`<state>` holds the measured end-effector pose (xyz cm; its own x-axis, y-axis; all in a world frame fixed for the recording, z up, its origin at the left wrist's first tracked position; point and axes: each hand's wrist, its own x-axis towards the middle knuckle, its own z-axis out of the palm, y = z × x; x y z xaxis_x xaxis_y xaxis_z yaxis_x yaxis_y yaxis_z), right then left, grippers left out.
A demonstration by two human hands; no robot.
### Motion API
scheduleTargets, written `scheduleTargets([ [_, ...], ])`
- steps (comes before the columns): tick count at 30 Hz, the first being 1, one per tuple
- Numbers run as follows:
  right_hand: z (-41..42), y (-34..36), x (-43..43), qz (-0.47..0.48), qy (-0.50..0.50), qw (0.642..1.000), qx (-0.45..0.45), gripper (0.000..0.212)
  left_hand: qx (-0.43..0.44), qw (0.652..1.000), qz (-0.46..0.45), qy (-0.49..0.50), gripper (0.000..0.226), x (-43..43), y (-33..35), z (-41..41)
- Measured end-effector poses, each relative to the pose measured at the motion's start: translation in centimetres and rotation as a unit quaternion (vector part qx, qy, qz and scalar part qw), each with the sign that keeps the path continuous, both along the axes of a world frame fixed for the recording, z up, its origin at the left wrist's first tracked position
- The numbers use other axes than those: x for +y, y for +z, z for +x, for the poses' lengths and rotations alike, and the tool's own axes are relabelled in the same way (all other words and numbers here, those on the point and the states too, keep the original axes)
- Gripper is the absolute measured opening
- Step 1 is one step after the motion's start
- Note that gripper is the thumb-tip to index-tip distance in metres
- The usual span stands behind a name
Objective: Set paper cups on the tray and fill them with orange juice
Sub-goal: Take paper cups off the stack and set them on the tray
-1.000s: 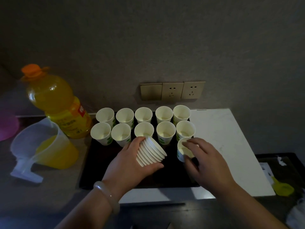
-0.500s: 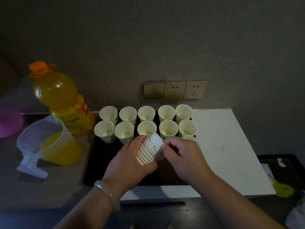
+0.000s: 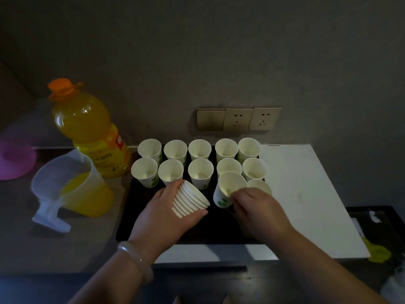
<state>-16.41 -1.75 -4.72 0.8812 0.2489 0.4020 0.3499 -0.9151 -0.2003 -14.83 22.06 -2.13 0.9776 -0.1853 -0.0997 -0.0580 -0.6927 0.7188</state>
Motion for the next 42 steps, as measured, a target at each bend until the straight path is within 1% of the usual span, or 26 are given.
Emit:
scheduleTargets([
  [1,0.1,-0.7,0.2,-0.022,0.008,1.0,0.002,0.014,0.0,1.0,-0.001,-0.002,0.082,0.1,0.0,0.0],
  [3,0.3,-1.8,0.3,-0.052,0.028,0.998,0.011,0.026,0.0,1.0,-0.002,-0.004,0.083,0.4,-0.1,0.1],
  [4,0.5,-2.1,0.3,-0.064,0.037,0.997,0.012,0.027,0.001,1.0,-0.004,-0.004,0.084,0.6,-0.1,0.1],
  [11,1.0,-3.3,-0.1,-0.084,0.05,0.995,0.034,0.031,0.007,1.0,-0.009,0.0,0.084,1.0,-0.3,-0.1],
  [17,0.6,-3.3,-0.3,-0.078,0.038,0.995,0.045,0.03,0.009,1.0,-0.007,-0.006,0.087,1.1,-0.2,-0.2],
  [24,0.2,-3.0,-0.2,-0.099,0.023,0.994,0.041,0.032,0.007,1.0,-0.015,-0.018,0.08,0.9,0.2,-0.4],
  [27,0.1,-2.9,-0.2,-0.101,0.019,0.994,0.041,0.031,0.002,1.0,-0.015,-0.018,0.08,0.9,0.3,-0.4],
  [30,0.1,-3.1,-0.4,-0.087,0.017,0.995,0.049,0.023,0.001,1.0,-0.01,-0.018,0.081,1.1,0.3,-0.5],
  [32,0.0,-3.2,-0.4,-0.078,0.017,0.995,0.055,0.009,-0.002,1.0,-0.008,-0.017,0.083,1.2,0.3,-0.6],
  [33,-0.1,-3.1,-0.4,-0.075,0.014,0.995,0.058,0.011,-0.003,1.0,-0.007,-0.016,0.083,1.3,0.3,-0.6],
  [35,-0.3,-3.1,-0.3,-0.068,0.014,0.996,0.062,0.02,-0.006,1.0,-0.008,-0.015,0.084,1.3,0.3,-0.6],
  [38,-0.8,-2.0,0.3,-0.029,0.001,0.998,0.058,0.031,-0.006,1.0,-0.01,-0.016,0.084,1.6,0.4,-0.6],
  [40,-1.3,-0.2,1.5,0.027,-0.011,0.999,0.043,0.039,-0.009,1.0,-0.003,-0.018,0.084,1.7,0.4,-0.6],
  [42,-1.7,2.4,3.4,0.132,-0.014,0.989,0.06,0.042,-0.014,1.0,0.009,-0.024,0.086,1.7,0.4,-0.4],
])
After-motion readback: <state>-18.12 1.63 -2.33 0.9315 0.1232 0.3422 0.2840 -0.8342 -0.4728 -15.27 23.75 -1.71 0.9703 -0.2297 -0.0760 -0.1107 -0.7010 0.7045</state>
